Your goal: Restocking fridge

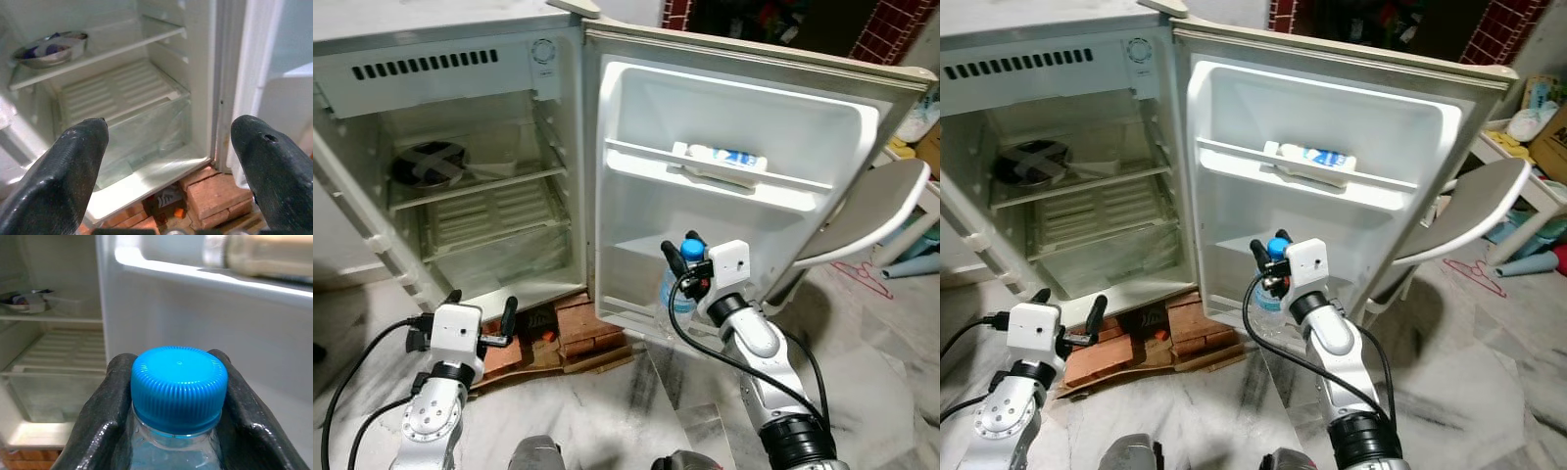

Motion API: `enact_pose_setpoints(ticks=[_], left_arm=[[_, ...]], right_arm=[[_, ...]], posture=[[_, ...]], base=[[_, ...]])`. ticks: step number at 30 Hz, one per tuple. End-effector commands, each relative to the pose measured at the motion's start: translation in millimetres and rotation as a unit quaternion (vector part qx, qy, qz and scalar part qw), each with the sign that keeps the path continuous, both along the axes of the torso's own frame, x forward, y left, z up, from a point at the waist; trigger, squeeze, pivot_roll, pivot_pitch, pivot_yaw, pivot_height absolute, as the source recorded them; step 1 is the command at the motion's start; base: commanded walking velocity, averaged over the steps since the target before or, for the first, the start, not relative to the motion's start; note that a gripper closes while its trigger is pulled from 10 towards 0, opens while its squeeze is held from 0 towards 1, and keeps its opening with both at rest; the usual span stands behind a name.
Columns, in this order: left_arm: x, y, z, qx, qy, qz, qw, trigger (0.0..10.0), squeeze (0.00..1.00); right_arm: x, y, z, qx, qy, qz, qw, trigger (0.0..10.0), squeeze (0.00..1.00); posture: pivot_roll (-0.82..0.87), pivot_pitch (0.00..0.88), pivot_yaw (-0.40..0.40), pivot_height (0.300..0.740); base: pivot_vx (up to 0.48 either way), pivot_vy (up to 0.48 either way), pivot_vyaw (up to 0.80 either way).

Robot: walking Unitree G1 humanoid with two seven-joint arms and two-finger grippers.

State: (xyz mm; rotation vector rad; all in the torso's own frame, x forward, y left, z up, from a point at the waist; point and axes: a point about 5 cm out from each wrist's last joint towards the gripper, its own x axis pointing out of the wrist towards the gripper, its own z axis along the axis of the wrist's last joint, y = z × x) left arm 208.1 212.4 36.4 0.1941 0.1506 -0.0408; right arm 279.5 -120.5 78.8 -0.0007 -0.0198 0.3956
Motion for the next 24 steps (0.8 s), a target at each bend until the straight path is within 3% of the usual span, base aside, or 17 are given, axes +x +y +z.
enact_pose_setpoints(ticks=[1, 7, 24], left_arm=[[-1.6, -0.8, 0.0, 0.000, 0.006, 0.000, 1.000, 10.0, 0.00], [-2.8, 0.4, -1.1, 0.004, 0.012, 0.006, 1.000, 10.0, 0.00], [-2.2, 10.8, 1.5, 0.016, 0.014, 0.021, 1.000, 10.0, 0.00]], right_arm=[[0.6, 0.3, 6.6, 0.001, -0.012, 0.005, 1.000, 10.0, 0.00], [1.8, -1.6, 8.7, 0.001, -0.016, 0.003, 1.000, 10.0, 0.00], [3.7, 0.9, 12.8, 0.001, -0.021, 0.010, 1.000, 10.0, 0.00]], posture=[[0.11, 0.064, -0.051, 0.681], [0.10, 0.071, -0.052, 0.636], [0.11, 0.078, -0.061, 0.636]], base=[[0.000, 0.000, 0.00], [0.000, 0.000, 0.00], [0.000, 0.000, 0.00]])
